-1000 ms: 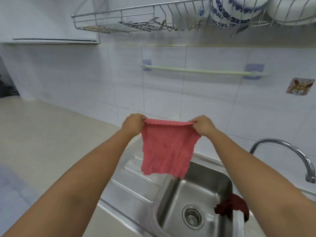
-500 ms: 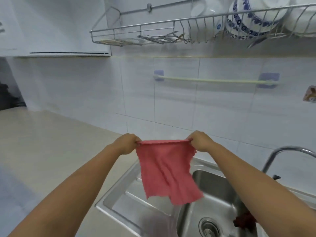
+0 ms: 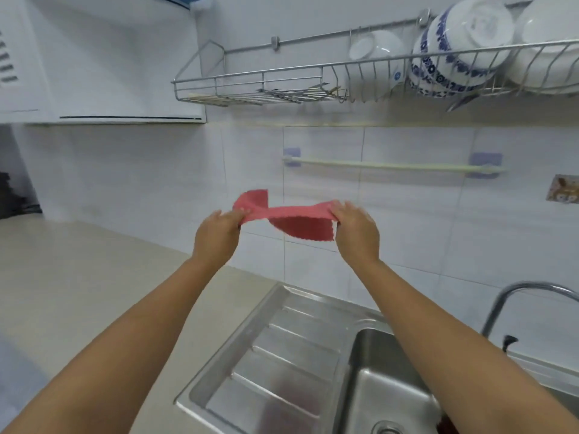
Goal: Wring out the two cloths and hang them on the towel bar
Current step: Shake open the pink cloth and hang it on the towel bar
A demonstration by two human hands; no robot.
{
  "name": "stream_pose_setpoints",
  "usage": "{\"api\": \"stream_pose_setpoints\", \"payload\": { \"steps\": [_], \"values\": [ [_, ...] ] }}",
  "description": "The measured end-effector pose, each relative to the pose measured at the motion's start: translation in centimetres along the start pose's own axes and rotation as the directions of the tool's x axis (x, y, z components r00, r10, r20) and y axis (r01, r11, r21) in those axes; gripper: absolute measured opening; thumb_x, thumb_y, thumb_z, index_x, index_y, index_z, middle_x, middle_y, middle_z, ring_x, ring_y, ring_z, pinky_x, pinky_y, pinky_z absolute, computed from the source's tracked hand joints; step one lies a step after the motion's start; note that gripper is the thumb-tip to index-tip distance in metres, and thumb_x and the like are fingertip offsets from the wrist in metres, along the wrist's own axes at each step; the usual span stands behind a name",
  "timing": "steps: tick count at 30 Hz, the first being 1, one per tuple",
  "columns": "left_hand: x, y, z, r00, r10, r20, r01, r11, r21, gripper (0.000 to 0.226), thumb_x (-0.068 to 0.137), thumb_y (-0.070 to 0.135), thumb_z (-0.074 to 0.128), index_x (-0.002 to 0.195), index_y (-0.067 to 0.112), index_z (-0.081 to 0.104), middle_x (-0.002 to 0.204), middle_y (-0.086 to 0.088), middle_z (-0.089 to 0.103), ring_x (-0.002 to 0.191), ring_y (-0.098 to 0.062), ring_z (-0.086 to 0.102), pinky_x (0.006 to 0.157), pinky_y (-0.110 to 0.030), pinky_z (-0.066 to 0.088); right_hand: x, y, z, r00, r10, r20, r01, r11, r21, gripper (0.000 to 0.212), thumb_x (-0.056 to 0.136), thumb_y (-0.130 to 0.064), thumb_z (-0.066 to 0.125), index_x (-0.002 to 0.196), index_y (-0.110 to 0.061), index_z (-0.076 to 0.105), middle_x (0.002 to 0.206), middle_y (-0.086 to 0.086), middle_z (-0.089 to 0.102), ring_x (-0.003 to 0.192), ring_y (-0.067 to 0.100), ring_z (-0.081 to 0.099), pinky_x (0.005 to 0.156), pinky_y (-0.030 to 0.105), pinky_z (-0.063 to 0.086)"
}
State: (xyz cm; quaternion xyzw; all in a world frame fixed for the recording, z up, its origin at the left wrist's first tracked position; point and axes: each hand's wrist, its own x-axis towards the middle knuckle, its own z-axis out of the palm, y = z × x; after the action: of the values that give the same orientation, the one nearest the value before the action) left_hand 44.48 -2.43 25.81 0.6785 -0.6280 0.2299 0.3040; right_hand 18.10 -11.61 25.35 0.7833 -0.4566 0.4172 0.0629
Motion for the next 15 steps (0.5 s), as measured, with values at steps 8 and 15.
{"api": "stream_pose_setpoints", "payload": {
  "steps": [8,15],
  "values": [
    [-2.2,-0.3,3.1,0.784,-0.120,0.609,0.164,0.986,-0.018,0.032,0.081,0.006,0.046,0.090,0.020,0.073,0.097,-0.004,0.074,0.094,-0.028,0.066,0.082,-0.036,0.053,-1.7,1.2,2.0,0.800,0.250,0.546,-0.184,0.967,-0.175,0.036,0.069,0.004,0.044,0.082,-0.013,0.072,0.088,0.008,0.070,0.089,0.030,0.068,0.067,0.029,0.049],
    [-4.0,0.2,5.6,0.947,-0.145,0.285,0.158,0.987,-0.025,0.021,0.076,0.004,0.045,0.080,0.016,0.061,0.083,-0.004,0.071,0.080,-0.032,0.063,0.064,-0.033,0.046,-3.5,1.6,2.7,0.897,0.247,0.367,-0.210,0.968,-0.138,0.048,0.077,0.002,0.040,0.107,-0.021,0.070,0.114,0.006,0.069,0.103,0.032,0.063,0.082,0.036,0.052]
  ]
}}
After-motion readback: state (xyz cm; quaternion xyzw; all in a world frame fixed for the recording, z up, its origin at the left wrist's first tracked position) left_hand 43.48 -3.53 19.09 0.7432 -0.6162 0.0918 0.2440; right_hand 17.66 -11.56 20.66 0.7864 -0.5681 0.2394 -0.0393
